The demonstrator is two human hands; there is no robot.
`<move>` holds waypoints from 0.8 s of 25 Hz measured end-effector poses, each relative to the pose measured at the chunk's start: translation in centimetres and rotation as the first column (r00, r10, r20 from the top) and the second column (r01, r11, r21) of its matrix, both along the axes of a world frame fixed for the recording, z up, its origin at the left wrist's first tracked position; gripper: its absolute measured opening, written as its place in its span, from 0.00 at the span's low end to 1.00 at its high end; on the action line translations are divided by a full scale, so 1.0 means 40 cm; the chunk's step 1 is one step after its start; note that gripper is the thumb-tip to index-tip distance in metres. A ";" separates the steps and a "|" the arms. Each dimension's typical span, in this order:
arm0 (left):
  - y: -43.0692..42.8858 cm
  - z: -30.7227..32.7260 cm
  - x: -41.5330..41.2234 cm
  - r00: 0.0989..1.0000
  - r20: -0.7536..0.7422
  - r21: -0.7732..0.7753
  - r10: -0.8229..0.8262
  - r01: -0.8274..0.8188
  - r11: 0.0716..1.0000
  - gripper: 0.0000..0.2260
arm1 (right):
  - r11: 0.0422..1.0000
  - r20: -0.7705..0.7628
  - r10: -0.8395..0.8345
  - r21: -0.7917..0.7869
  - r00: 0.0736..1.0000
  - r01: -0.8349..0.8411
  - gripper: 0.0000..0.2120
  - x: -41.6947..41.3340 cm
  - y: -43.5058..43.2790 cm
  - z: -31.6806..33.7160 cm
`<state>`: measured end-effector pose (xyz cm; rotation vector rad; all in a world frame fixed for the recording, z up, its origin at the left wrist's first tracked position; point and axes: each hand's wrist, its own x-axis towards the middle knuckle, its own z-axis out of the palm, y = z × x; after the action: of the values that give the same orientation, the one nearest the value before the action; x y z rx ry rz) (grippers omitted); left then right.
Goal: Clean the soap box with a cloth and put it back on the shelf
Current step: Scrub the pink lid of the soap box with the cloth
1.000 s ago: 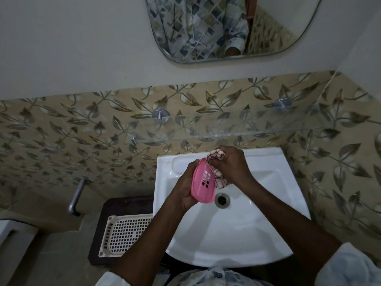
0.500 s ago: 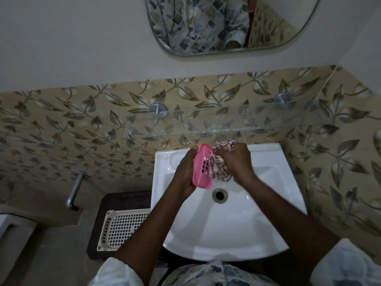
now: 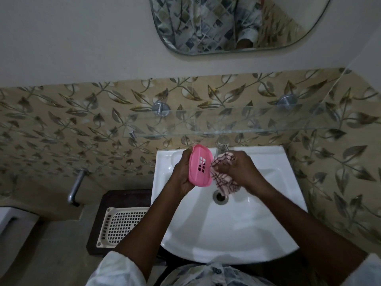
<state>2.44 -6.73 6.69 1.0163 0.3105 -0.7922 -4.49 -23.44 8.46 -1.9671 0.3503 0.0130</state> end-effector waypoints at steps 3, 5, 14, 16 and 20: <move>-0.021 -0.002 0.004 0.998 -0.020 -0.026 -0.054 0.053 0.998 0.24 | 0.979 0.043 0.075 0.186 0.996 -0.082 0.09 0.023 0.017 0.024; -0.038 -0.003 0.009 0.996 -0.026 -0.006 -0.087 0.087 0.996 0.27 | 0.970 0.074 0.189 0.140 0.979 -0.198 0.09 0.011 0.055 0.009; -0.005 -0.006 0.019 0.964 -0.181 0.009 -0.196 0.201 0.979 0.23 | 0.333 0.095 0.874 -0.831 0.477 -0.446 0.12 0.011 -0.005 -0.011; 0.000 0.001 0.030 0.957 -0.185 0.001 -0.224 0.228 0.974 0.23 | 0.355 0.124 0.847 -0.855 0.516 -0.378 0.14 0.015 -0.004 -0.012; 0.018 -0.004 0.026 0.954 -0.204 -0.037 -0.219 0.216 0.976 0.24 | 0.413 0.177 0.844 -0.816 0.506 -0.404 0.12 0.004 0.005 -0.024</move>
<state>3.49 -6.02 6.54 0.9662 0.3747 -1.1026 -4.32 -23.22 7.51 -2.5972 -1.0631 -0.2355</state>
